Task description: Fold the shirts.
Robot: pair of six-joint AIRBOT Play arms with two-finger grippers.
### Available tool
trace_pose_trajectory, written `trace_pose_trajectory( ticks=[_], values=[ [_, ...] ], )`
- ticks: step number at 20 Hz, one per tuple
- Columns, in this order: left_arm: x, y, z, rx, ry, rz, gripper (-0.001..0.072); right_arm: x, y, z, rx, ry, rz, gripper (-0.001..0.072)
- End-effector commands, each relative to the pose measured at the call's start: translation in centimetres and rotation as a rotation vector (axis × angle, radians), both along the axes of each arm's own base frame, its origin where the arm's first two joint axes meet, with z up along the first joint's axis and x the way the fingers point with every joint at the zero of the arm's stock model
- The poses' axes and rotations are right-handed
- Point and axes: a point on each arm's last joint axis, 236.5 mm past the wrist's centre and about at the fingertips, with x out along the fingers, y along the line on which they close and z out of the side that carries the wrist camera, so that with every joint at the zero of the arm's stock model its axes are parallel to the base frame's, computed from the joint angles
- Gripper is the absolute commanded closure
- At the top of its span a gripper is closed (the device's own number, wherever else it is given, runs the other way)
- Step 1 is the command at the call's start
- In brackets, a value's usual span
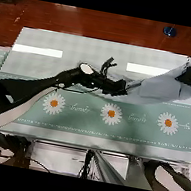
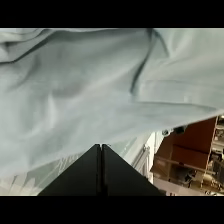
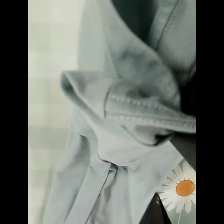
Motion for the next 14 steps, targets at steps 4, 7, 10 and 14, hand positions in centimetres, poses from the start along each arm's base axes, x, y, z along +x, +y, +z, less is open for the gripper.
trace_pose_trajectory(
  ticks=[4,7,10,14],
  values=[
    [-1.3,-2.8,-3.8,-0.006,0.116,0.078,0.0685,-0.7,1.7,1.4,0.066,-0.011,0.016,0.0693],
    [-1.5,-4.8,-4.9,-0.054,0.228,0.181,0.0685,-1.5,2.1,2.3,0.068,-0.020,0.026,0.0693],
    [-2.6,-8.1,-4.3,-0.077,0.202,0.150,0.0686,-2.2,2.2,3.5,0.057,-0.050,0.027,0.0693],
    [-0.9,-11.4,-1.0,-0.163,0.137,0.127,0.0687,-3.1,2.2,4.0,0.045,-0.047,0.030,0.0693]
  ],
)
